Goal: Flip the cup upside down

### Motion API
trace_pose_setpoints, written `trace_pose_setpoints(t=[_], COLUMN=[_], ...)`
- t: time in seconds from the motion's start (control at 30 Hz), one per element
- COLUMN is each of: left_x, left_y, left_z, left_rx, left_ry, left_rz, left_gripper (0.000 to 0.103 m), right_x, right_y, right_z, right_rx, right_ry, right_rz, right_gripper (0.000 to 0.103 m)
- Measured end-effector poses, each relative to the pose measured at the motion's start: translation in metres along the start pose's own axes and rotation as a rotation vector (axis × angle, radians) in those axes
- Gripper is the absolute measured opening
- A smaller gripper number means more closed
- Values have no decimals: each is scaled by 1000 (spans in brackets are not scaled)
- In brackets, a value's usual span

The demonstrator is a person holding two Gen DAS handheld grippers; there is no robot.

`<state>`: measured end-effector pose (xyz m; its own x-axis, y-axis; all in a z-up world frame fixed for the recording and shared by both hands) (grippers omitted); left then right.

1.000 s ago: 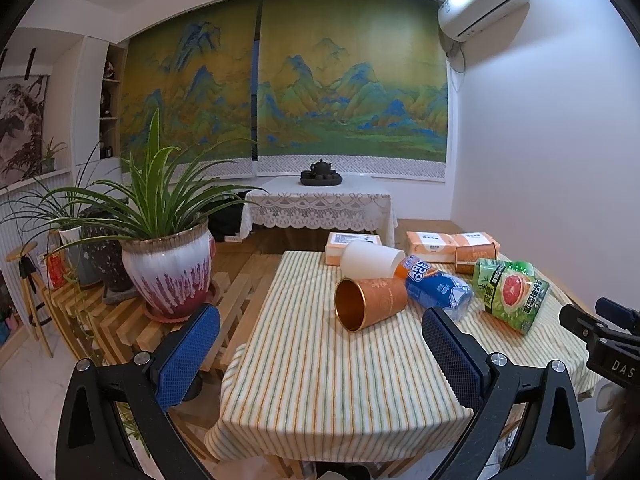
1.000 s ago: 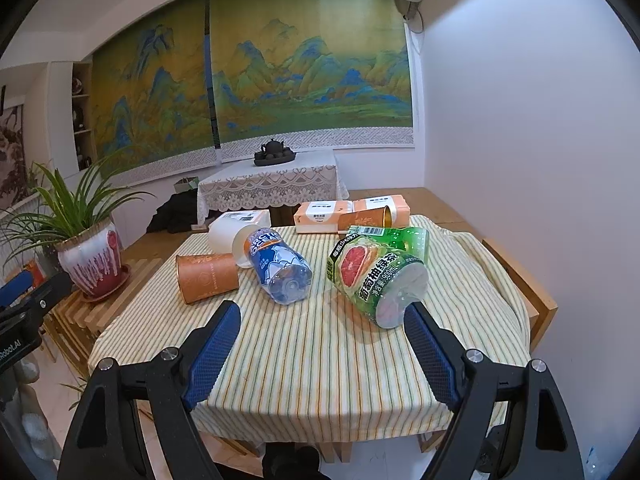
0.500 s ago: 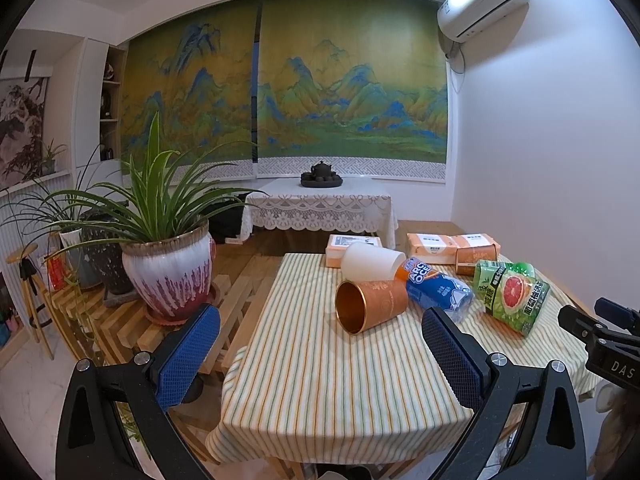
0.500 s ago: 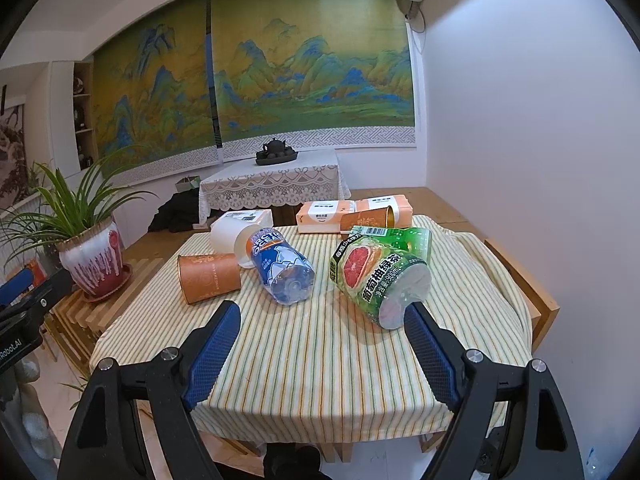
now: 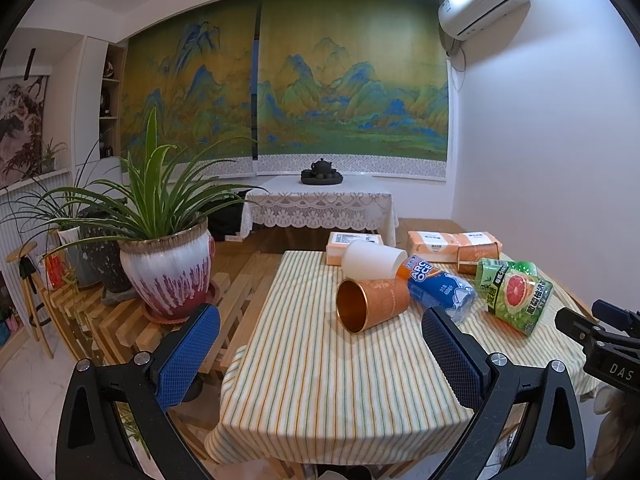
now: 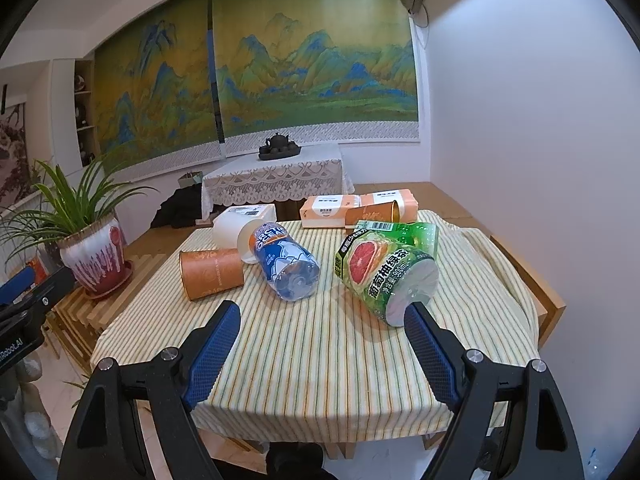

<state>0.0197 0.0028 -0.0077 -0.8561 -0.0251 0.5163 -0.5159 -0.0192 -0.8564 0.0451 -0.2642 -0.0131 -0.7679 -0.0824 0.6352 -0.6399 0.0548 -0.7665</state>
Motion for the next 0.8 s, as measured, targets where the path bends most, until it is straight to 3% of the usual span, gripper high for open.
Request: trace_pose_setpoints(t=[0.13, 0.37, 0.6, 0.8], left_x=[-4, -17, -32, -38], left_y=[0, 2, 6, 8], left_z=[-2, -6, -20, -37], left_rx=[1, 2, 13, 39], left_ry=[2, 0, -12, -40], left_rz=[-7, -36, -73, -84], left_gripper=[102, 102, 102, 102], right_x=[-4, -19, -45, -88], right_y=[-2, -17, -55, -90], right_z=[-1, -10, -29, -56], right_rx=[9, 68, 156, 246], right_ry=[-15, -47, -137, -180], right_rz=[-9, -34, -76, -202], right_gripper=[88, 88, 88, 88])
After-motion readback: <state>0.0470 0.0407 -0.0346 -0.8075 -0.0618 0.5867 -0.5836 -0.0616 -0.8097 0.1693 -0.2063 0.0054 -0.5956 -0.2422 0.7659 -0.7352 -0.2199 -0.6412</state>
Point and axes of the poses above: each gripper's, at about its wrist camera, not at the fingertips, and x roughly against the way its jaws point, z to its right, y to its underside, the point moved 1 cm from there along -x, roughly the way its jaws point, and after that the axes turned 11 degrees about -z, right-handed, at the moved point
